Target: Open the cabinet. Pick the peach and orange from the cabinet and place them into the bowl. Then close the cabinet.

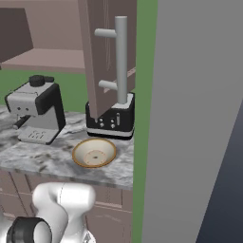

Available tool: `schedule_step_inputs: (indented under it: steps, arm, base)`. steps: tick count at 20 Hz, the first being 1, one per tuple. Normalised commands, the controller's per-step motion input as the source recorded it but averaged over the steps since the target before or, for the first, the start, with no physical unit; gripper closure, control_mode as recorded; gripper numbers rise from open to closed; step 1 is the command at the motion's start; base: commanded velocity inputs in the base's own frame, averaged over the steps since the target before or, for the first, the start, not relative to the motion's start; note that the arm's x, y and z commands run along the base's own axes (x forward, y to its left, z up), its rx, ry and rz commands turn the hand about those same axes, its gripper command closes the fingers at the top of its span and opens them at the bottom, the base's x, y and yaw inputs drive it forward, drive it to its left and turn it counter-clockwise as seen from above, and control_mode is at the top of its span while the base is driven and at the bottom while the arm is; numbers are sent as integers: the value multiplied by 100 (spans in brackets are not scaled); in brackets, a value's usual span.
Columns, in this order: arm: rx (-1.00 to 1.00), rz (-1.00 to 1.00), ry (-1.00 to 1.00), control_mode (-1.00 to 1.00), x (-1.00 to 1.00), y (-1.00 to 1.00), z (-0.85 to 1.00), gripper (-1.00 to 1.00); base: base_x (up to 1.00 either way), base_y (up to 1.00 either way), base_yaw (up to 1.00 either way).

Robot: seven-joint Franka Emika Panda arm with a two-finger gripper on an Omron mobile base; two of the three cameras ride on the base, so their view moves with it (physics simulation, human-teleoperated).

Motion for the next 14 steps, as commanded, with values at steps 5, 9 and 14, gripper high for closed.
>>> schedule_step_inputs:
  steps: [5, 9, 14]
  arm:
    - [-15, -2, 18, -100, 0, 36, 7, -100]
    - [0, 0, 0, -100, 0, 0, 0, -100]
    - [-1, 0, 0, -100, -5, 0, 0, -100]
  base:
    - [0, 0, 0]
    - [0, 0, 0]
    - [0, 0, 0]
